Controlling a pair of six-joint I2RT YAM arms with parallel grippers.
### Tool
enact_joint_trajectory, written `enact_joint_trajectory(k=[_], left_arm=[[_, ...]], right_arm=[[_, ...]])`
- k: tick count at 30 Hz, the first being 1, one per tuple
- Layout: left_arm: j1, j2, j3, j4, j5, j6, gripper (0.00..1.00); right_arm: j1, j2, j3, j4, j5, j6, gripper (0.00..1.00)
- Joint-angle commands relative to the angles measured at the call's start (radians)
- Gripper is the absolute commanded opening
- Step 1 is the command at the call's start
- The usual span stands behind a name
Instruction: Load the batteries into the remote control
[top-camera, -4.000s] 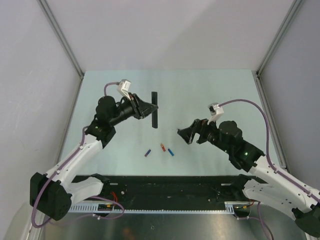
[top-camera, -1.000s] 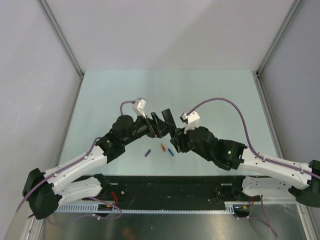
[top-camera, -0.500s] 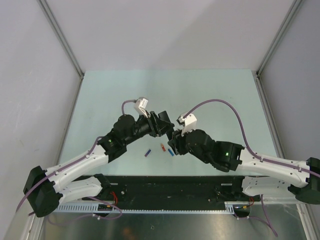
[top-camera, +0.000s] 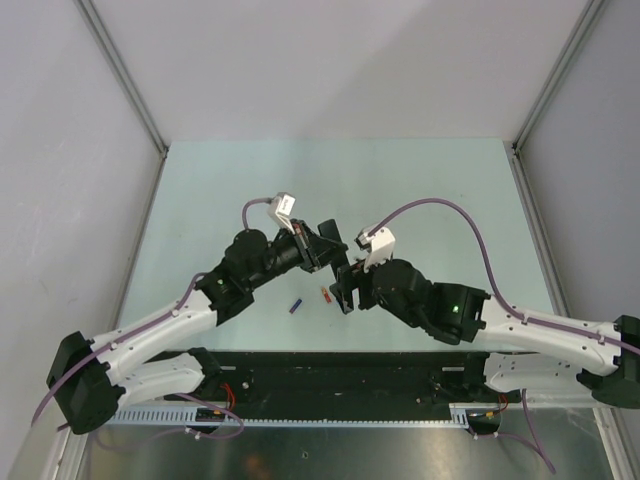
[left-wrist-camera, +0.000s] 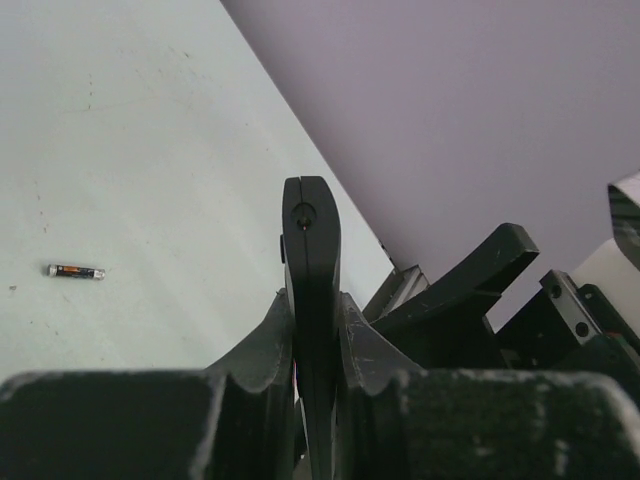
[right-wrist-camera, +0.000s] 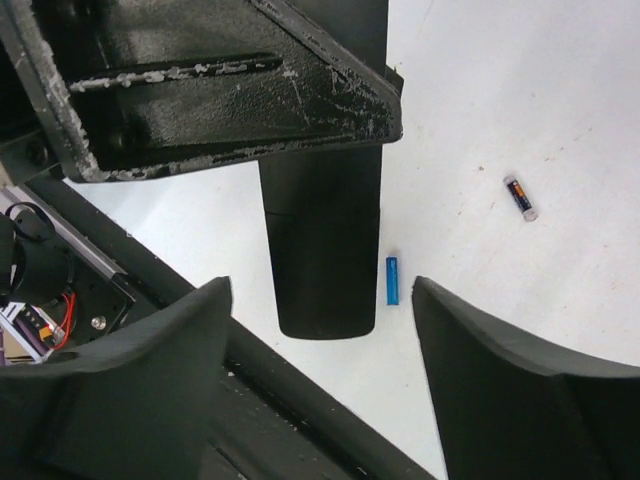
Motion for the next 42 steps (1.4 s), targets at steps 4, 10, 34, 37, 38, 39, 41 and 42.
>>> enact_joint_trajectory(k=[4, 10, 34, 37, 38, 39, 41, 42], left_arm=[[0.025, -0.026, 0.005, 0.028, -0.018, 0.028, 0.0], [0.107, -0.084, -0.041, 0.086, -0.033, 0.002, 0.0], [0.099, -0.158, -0.215, 0.364, -0.112, -0.051, 0.0], [0.098, -0.16, -0.216, 0.367, -0.107, -0.051, 0.0], [0.098, -0.161, -0.216, 0.367, -0.103, -0.051, 0.0], [0.096, -0.163, -0.216, 0.367, -0.099, -0.051, 0.0], [0.094, -0.161, -0.216, 0.367, -0.095, -0.053, 0.0], [0.094, -0.161, -0.218, 0.367, -0.092, -0.053, 0.0]], right_arm=[[0.005, -0.071, 0.053, -0.009, -0.007, 0.011, 0.91], [-0.051, -0.157, 0.021, -0.017, -0.01, 0.117, 0.93], [-0.453, -0.031, -0.358, 0.888, -0.771, 0.628, 0.92], [-0.456, -0.004, -0.357, 0.917, -0.776, 0.639, 0.9], [-0.458, 0.01, -0.357, 0.922, -0.776, 0.642, 0.88], [-0.458, 0.018, -0.355, 0.934, -0.776, 0.645, 0.87], [-0.457, 0.036, -0.351, 0.943, -0.776, 0.652, 0.86], [-0.458, 0.041, -0.349, 0.949, -0.776, 0.654, 0.85]])
